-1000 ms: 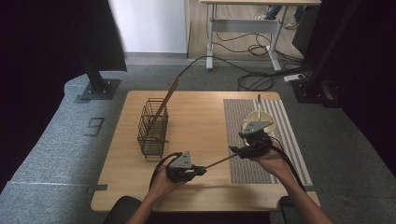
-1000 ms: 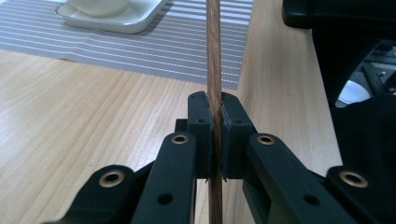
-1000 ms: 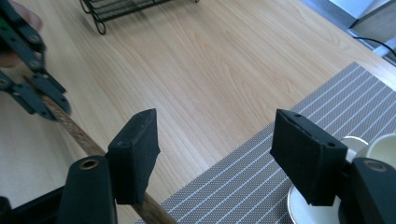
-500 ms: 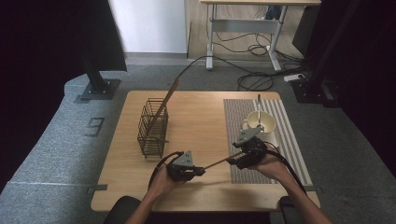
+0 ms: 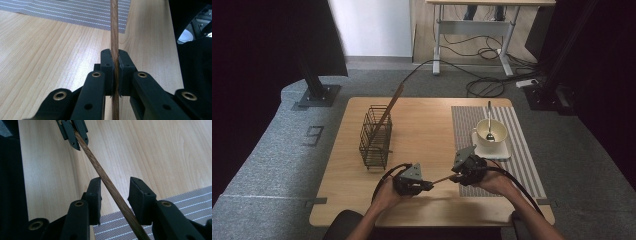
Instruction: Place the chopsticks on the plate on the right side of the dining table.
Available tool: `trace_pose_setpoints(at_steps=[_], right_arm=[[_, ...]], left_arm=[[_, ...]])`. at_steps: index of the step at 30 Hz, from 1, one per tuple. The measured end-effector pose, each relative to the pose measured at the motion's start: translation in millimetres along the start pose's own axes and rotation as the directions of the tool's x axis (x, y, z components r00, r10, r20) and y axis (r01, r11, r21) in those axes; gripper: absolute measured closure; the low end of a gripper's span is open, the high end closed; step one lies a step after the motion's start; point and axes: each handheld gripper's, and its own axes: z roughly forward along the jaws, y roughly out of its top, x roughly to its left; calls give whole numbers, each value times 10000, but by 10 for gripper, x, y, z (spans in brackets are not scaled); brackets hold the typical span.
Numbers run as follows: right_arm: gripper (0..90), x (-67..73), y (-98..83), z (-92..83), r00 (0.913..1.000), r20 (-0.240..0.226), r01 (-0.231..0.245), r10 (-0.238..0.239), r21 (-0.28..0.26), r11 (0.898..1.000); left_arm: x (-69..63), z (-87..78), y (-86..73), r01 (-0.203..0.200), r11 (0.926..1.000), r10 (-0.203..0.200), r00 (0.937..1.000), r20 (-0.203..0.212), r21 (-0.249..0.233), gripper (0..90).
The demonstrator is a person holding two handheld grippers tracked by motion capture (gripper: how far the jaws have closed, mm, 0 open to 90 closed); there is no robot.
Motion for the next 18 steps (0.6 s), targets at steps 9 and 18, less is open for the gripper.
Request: trace_pose_setpoints(at_steps=[9,18], right_arm=[[720,29,-2,16,9985,-475,290,-269,429,9987],[829,68,-24,-17,9910,-1295,360,-341,125,9993]], left_arm=[[0,19,-16,38,10000,-38,10000,-34,56,818],[14,15,-21,374,9986,-392,9980,-489,-366,591]])
